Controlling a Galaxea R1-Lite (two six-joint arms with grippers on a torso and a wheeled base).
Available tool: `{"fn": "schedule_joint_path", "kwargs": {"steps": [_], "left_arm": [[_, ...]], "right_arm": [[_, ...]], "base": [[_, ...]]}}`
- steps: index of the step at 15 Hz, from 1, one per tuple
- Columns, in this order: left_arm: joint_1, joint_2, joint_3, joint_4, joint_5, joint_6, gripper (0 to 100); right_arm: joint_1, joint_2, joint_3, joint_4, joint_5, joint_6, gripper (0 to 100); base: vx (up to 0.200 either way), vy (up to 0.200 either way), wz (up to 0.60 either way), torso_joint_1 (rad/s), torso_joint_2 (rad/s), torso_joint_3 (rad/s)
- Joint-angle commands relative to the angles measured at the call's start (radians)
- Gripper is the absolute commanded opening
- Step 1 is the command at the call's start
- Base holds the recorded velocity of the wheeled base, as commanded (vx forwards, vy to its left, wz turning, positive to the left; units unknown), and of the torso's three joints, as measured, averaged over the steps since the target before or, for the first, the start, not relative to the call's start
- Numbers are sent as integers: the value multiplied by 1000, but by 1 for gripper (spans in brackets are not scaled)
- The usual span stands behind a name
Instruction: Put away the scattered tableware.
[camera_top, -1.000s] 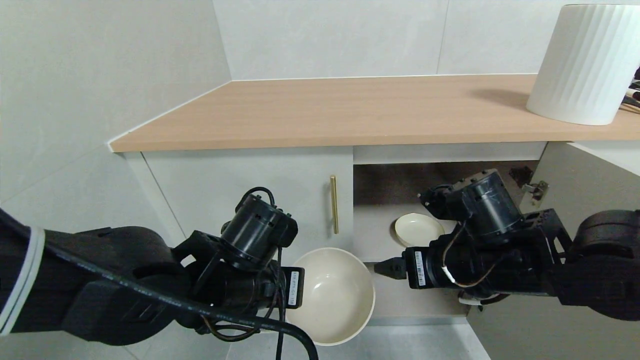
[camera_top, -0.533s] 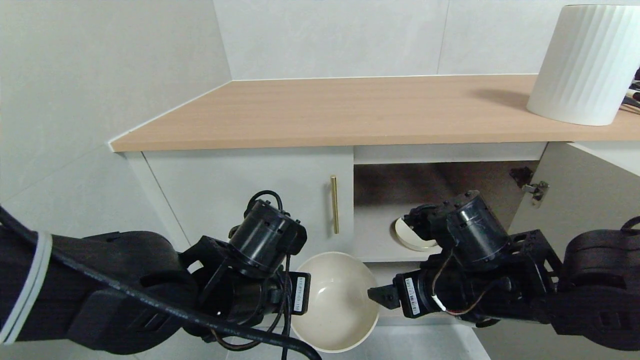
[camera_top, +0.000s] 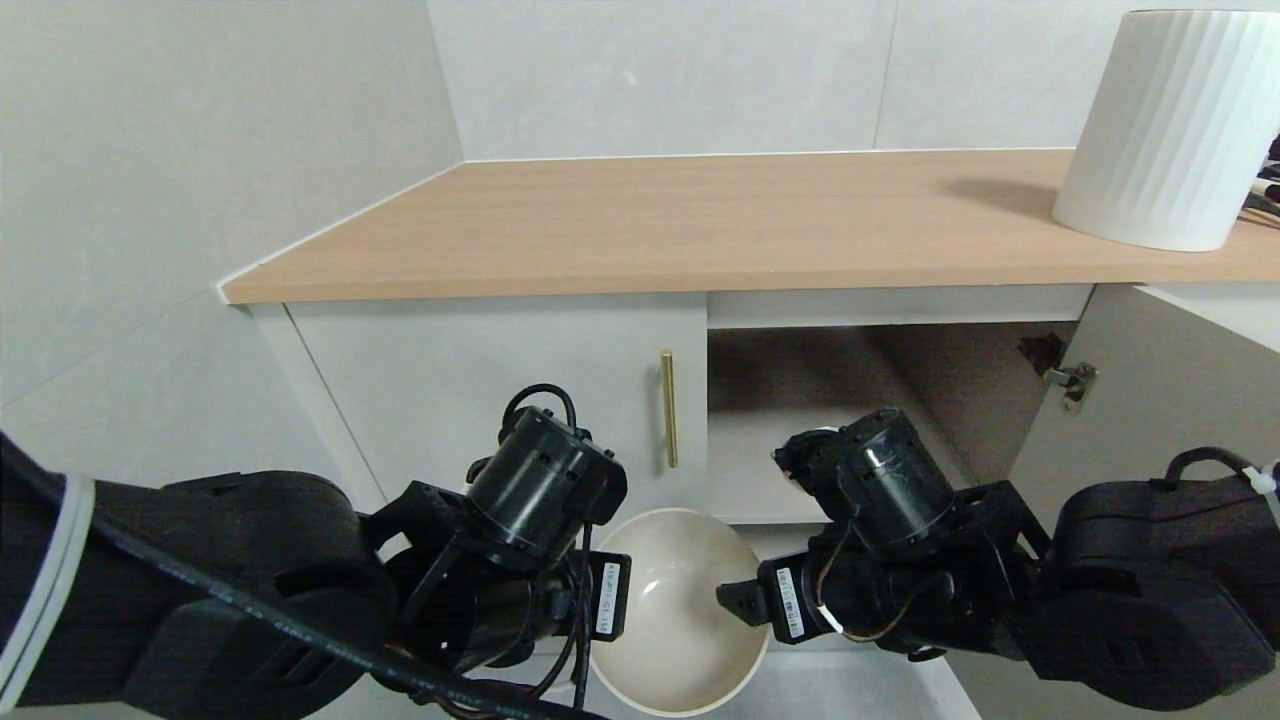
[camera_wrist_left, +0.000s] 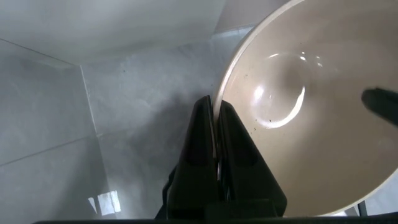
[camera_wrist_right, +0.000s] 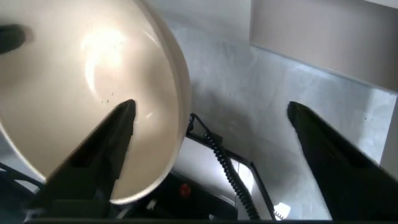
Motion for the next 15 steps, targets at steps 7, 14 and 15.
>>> {"fn": "schedule_joint_path", "kwargs": {"steps": [7, 14, 15], "left_arm": [[1, 7, 0, 0, 1, -2, 0], [1, 5, 1, 0, 1, -2, 100], [1, 5, 1, 0, 1, -3, 100]], "right_arm": [[-1, 12, 6, -6, 1, 0, 0], [-1, 17, 7, -6, -1, -1, 0], [-1, 18, 7, -6, -1, -1, 0]], "base": [[0, 0, 0, 0, 0, 0], [0, 0, 0, 0, 0, 0], [0, 0, 0, 0, 0, 0]]}}
